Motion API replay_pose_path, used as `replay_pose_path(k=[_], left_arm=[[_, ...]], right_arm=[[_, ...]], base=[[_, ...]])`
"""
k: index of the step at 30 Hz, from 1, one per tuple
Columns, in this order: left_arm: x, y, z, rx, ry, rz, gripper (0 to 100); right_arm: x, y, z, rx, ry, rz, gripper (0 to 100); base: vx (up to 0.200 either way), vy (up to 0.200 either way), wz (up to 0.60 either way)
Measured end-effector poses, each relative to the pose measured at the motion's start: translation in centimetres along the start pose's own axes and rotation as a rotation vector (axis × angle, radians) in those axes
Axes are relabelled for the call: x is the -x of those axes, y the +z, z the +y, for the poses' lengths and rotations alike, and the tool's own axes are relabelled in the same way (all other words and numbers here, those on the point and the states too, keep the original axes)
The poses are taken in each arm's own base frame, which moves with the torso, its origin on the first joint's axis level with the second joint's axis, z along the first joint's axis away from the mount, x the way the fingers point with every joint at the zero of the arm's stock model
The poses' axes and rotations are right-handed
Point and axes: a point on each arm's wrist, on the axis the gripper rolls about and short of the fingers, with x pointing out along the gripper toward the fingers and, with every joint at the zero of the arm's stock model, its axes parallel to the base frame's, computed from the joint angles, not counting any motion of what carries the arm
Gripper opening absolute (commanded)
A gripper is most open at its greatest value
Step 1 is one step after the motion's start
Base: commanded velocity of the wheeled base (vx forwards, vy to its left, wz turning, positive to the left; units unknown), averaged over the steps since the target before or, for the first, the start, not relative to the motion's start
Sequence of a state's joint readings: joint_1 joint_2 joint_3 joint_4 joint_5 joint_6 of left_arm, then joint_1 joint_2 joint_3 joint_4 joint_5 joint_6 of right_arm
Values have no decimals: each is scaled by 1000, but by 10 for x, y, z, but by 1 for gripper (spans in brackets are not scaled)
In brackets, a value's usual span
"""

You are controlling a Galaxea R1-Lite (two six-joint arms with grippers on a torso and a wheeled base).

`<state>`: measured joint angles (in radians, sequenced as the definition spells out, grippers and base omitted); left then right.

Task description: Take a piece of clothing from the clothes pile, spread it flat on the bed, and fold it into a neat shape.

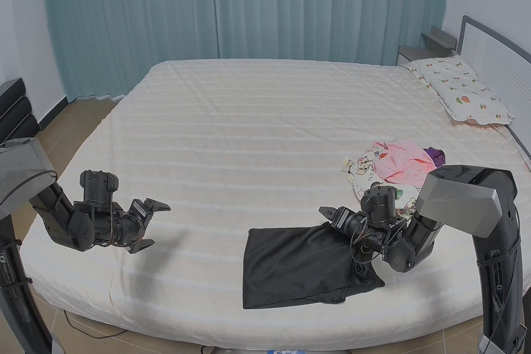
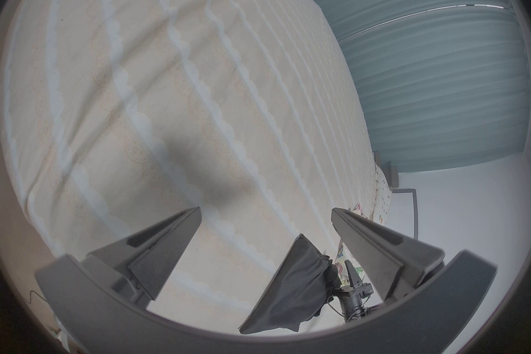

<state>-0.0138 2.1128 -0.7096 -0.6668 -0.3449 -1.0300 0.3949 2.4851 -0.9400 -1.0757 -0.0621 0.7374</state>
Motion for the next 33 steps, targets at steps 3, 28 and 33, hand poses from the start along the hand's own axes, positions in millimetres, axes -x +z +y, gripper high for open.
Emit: replay_pose_path(k=[3,28,33], left_arm=[[0,0,0,0,0,0,100],[0,0,0,0,0,0,100],[0,0,0,0,-1,0,100]], right_arm=[[0,6,-8,-10,-32,-26,100],[17,21,-33,-31,-100,-26,0],[18,29,-39,-47,-112,-45,0]], base=[[0,0,0],[0,0,0],[0,0,0]])
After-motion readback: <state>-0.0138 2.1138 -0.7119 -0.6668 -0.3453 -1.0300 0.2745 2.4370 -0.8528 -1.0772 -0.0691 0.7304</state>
